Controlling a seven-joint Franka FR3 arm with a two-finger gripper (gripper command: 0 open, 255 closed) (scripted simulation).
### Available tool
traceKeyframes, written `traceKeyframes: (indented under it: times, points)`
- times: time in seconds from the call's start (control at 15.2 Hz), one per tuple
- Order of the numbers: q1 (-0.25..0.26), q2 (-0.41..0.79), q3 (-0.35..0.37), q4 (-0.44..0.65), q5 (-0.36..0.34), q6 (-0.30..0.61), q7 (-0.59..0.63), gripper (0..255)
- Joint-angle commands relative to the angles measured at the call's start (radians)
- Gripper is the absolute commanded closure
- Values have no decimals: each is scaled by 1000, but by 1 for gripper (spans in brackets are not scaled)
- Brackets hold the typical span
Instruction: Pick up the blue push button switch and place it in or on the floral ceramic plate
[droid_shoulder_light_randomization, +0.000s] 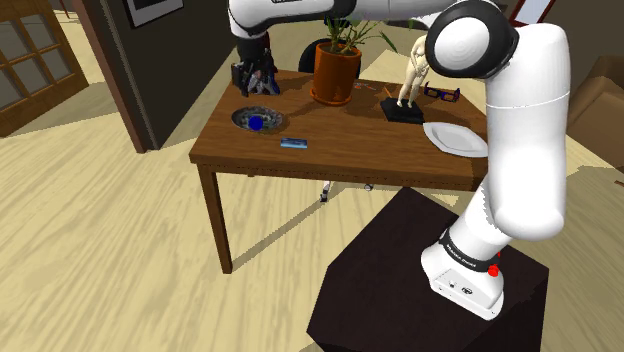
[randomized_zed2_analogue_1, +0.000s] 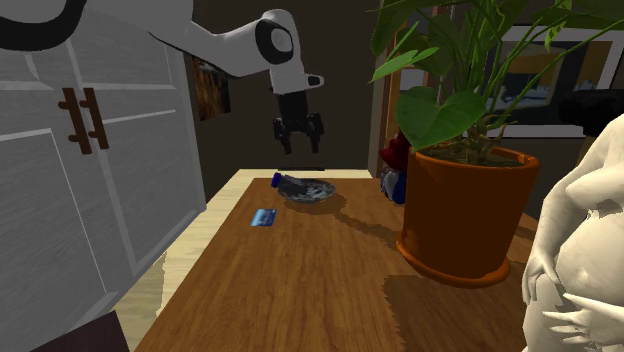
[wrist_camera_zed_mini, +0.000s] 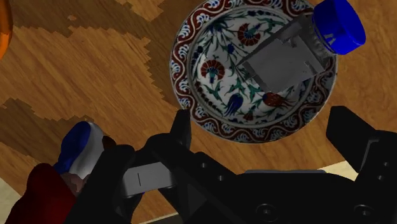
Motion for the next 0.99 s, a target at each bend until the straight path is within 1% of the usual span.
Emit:
traceKeyframes:
  times: [0.0, 0.53, 0.92]
  points:
    - [21, 18, -9, -21, -27, 47, 51, 0]
    - [11, 41, -13, -84, -31, 134, 56, 0]
    - [11, 41, -13, -84, -31, 134, 56, 0]
